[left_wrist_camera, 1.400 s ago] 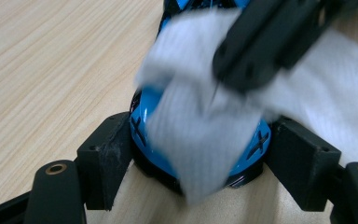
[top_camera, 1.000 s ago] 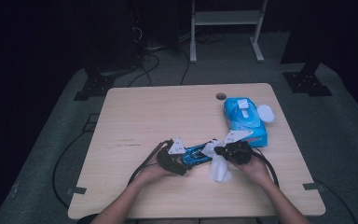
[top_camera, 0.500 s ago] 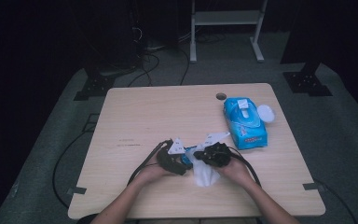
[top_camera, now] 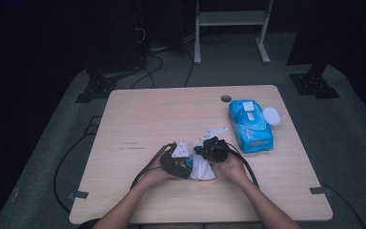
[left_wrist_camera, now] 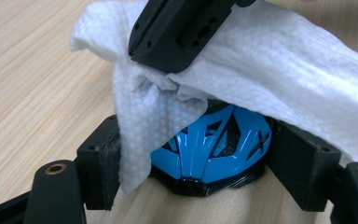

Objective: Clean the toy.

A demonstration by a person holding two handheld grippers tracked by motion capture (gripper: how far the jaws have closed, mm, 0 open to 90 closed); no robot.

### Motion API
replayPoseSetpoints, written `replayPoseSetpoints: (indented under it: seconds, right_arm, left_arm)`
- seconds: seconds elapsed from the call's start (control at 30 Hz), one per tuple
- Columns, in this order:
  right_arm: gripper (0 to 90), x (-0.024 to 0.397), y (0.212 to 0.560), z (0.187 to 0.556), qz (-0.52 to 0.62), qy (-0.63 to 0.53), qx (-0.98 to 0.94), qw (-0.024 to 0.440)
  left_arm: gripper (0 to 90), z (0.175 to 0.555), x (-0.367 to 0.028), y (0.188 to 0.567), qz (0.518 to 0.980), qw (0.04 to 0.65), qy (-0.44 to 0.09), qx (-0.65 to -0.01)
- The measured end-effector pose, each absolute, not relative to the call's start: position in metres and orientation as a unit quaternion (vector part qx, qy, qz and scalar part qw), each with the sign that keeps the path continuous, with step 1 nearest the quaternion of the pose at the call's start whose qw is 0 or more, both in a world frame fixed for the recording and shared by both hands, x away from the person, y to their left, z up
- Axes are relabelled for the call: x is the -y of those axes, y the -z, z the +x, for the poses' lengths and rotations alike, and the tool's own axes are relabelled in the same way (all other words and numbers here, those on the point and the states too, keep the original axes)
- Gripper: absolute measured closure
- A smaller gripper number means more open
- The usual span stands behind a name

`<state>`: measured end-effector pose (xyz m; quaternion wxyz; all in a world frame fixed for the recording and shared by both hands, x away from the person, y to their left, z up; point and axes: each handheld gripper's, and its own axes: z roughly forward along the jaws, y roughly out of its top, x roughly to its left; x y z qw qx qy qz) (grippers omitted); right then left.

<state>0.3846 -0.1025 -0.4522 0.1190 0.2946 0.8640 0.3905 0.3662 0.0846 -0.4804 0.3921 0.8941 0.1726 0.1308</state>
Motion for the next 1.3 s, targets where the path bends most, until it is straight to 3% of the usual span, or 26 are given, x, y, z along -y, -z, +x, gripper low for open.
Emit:
replayPoseSetpoints:
  seconds: [0.23,0.57,0.8,0.93,1.1,1.3]
  right_arm:
    - [87.4,0.084,0.455,0.384,0.266,-0.389,-0.876,0.104]
    - [87.5,0.124,0.45,0.396,0.312,-0.378,-0.859,0.146]
    - [87.5,0.141,0.452,0.403,0.336,-0.386,-0.85,0.127]
    - [87.6,0.134,0.45,0.399,0.332,-0.373,-0.854,0.142]
    - [87.5,0.126,0.451,0.396,0.315,-0.39,-0.857,0.122]
    - [87.5,0.15,0.448,0.399,0.33,-0.376,-0.855,0.133]
  left_arm:
    - [25.2,0.367,-0.085,0.481,0.893,0.394,-0.126,-0.176]
    - [25.2,0.367,-0.084,0.481,0.893,0.393,-0.128,-0.177]
    - [25.3,0.367,-0.084,0.481,0.894,0.393,-0.126,-0.173]
    - [25.3,0.367,-0.085,0.481,0.892,0.397,-0.123,-0.176]
    - [25.3,0.367,-0.085,0.481,0.893,0.396,-0.123,-0.175]
    - [25.3,0.368,-0.086,0.482,0.893,0.396,-0.122,-0.174]
